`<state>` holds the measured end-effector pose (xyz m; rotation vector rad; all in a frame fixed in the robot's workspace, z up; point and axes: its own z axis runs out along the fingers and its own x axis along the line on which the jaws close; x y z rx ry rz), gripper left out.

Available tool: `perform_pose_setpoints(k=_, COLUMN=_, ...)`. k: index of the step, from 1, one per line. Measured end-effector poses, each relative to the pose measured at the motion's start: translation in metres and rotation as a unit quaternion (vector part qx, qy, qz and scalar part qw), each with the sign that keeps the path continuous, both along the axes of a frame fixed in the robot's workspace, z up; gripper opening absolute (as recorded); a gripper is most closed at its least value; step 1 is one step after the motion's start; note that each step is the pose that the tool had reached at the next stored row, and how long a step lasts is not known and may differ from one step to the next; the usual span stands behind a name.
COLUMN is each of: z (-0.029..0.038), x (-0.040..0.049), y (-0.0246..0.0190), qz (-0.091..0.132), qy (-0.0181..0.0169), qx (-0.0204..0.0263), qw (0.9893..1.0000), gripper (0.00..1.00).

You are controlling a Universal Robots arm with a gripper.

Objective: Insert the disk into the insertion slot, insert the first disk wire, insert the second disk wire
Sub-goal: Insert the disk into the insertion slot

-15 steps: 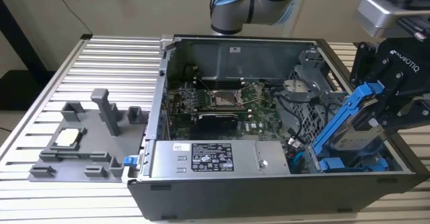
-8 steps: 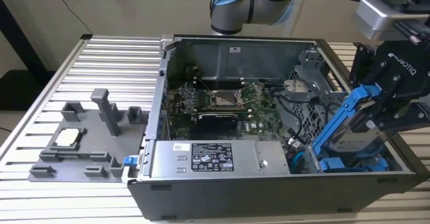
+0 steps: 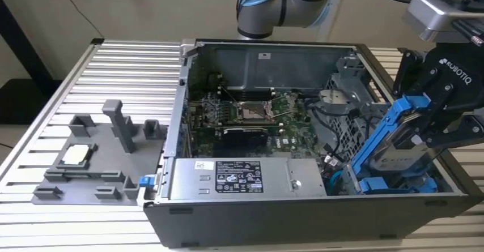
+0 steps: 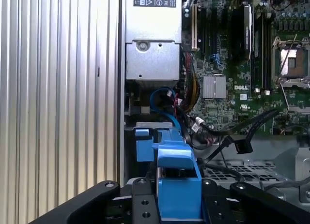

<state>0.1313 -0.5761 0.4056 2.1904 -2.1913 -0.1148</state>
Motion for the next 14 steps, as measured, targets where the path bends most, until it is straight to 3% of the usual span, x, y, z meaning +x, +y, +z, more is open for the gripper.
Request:
perform_pose_setpoints(k=5, z=0.0005, x=0.0089, y=0.0000, qz=0.001, qy=0.0200, qx=-0.0001, qw=0.9998, gripper=0.33)
perform_pose_setpoints(k=9, z=0.0060, x=0.0124, y=0.0000, qz=0.001, qy=0.0347, qx=-0.0001, qw=0.9994, gripper=0.33)
perform_pose_setpoints(k=10, z=0.0061, x=0.0130, y=0.0000, qz=0.001, qy=0.0361, qx=-0.0001, qw=0.9993, gripper=0.33)
perform_pose_setpoints(k=14, z=0.0034, x=0.0139, y=0.0000, qz=0.001, qy=0.0360, qx=-0.0001, qw=0.9994, gripper=0.33)
